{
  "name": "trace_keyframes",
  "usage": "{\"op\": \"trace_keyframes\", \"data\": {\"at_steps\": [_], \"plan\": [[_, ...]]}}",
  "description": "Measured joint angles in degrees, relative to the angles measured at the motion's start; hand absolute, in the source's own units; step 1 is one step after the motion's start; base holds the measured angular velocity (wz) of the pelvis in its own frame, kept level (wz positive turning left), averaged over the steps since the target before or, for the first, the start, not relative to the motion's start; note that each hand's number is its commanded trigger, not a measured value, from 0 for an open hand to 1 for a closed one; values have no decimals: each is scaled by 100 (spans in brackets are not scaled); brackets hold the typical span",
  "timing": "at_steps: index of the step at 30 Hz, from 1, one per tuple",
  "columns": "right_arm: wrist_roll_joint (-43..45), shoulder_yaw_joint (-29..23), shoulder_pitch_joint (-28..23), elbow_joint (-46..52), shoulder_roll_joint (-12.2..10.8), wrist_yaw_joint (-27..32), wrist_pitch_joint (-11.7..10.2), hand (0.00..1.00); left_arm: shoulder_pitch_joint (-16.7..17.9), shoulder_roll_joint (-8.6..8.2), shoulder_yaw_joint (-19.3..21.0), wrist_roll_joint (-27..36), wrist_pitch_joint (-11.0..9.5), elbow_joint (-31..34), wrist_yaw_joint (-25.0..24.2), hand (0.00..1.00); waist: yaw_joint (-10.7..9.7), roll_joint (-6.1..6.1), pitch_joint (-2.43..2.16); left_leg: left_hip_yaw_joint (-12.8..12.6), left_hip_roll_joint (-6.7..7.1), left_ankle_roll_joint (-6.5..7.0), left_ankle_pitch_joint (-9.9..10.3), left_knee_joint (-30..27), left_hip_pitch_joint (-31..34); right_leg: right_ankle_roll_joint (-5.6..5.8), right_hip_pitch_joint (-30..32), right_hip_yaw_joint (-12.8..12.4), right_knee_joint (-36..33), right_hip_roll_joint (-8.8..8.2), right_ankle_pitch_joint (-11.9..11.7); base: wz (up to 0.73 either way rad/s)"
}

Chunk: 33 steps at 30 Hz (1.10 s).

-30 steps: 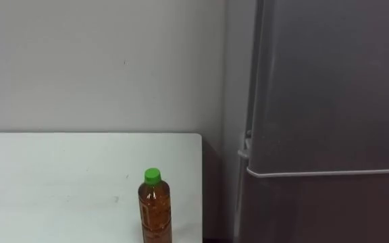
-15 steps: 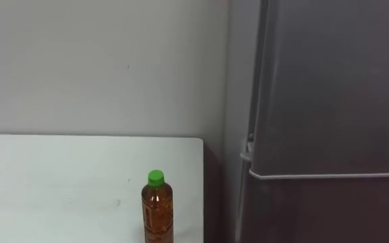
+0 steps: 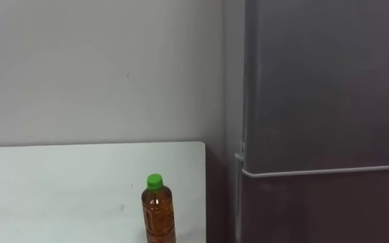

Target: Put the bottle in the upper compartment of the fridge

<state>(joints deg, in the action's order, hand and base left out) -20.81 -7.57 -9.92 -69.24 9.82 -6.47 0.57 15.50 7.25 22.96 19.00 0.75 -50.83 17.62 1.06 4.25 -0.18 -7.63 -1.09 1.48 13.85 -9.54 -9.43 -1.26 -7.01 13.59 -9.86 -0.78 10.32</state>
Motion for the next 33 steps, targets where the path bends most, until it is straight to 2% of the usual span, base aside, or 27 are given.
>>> {"op": "trace_keyframes", "data": {"at_steps": [1,2,5,9,11,14,15,17,21,22,24,25,27,31,33], "plan": [[86,-44,-16,11,-3,-3,-17,0,0,5,62,156,-16,367,133,0,21,0,0,3,1,0,0,1,15,0,17,-7,-5,0,0,0],[125,-58,-22,12,2,0,-50,0,-25,21,81,205,-126,653,255,0,52,4,-1,1,3,1,0,1,18,1,29,-21,-9,1,1,0],[153,-72,-52,72,-3,-2,-55,0,-97,41,170,425,-339,1217,551,0,78,11,-4,2,5,2,0,3,8,4,16,-28,-5,2,2,0],[94,-118,-161,213,-37,12,-67,0,-79,42,170,877,-386,2065,915,0,79,29,-19,10,7,2,1,-10,6,6,21,-31,3,5,3,0],[112,-118,-170,219,-38,31,-87,0,-85,54,180,968,-451,2665,1113,0,98,71,-42,-1,6,2,1,-10,3,6,23,-35,-5,8,3,0],[143,-108,-221,298,-53,35,-162,0,-119,139,224,959,-573,3448,1295,0,113,75,-40,-5,6,2,1,1,3,8,54,-75,-69,14,10,-2],[159,-102,-223,305,-57,39,-177,0,-139,169,231,959,-587,3596,1331,0,120,63,-33,-6,10,2,1,1,4,10,70,-92,-94,14,23,-4],[165,-88,-284,417,-74,60,-180,0,-185,245,289,965,-601,4286,1440,0,110,49,-22,0,13,3,1,-2,-2,11,58,-90,-84,11,26,0],[232,-131,-315,488,-125,163,-184,0,-266,274,487,957,-610,5365,1450,0,94,63,-27,14,20,3,1,-4,40,14,75,-93,-74,7,27,0],[233,-135,-315,482,-124,186,-183,0,-305,280,553,950,-610,5658,1442,0,94,36,-8,13,20,3,1,-3,30,14,83,-96,-73,8,26,0],[272,-125,-305,480,-124,207,-182,0,-487,292,618,896,-606,5959,1433,0,96,62,-14,13,20,4,1,-4,19,14,70,-101,-71,11,26,0],[315,-119,-280,474,-125,208,-179,0,-581,295,621,896,-605,6218,1428,0,95,39,8,18,20,4,0,-3,19,14,64,-92,-70,10,26,0],[333,-118,-238,419,-130,214,-174,0,-626,295,619,877,-606,6595,1363,0,77,40,11,22,22,4,0,2,21,15,62,-85,-67,7,27,0],[314,-71,-176,412,-164,227,-138,0,-914,295,564,900,-592,7044,1183,0,-72,39,26,34,58,5,0,-10,23,24,50,-75,-67,2,36,2],[309,-53,-145,417,-164,269,-74,0,-1110,295,457,904,-558,7050,1019,0,-79,38,29,33,62,6,-1,-17,12,26,10,-78,-67,-2,35,0]]}}
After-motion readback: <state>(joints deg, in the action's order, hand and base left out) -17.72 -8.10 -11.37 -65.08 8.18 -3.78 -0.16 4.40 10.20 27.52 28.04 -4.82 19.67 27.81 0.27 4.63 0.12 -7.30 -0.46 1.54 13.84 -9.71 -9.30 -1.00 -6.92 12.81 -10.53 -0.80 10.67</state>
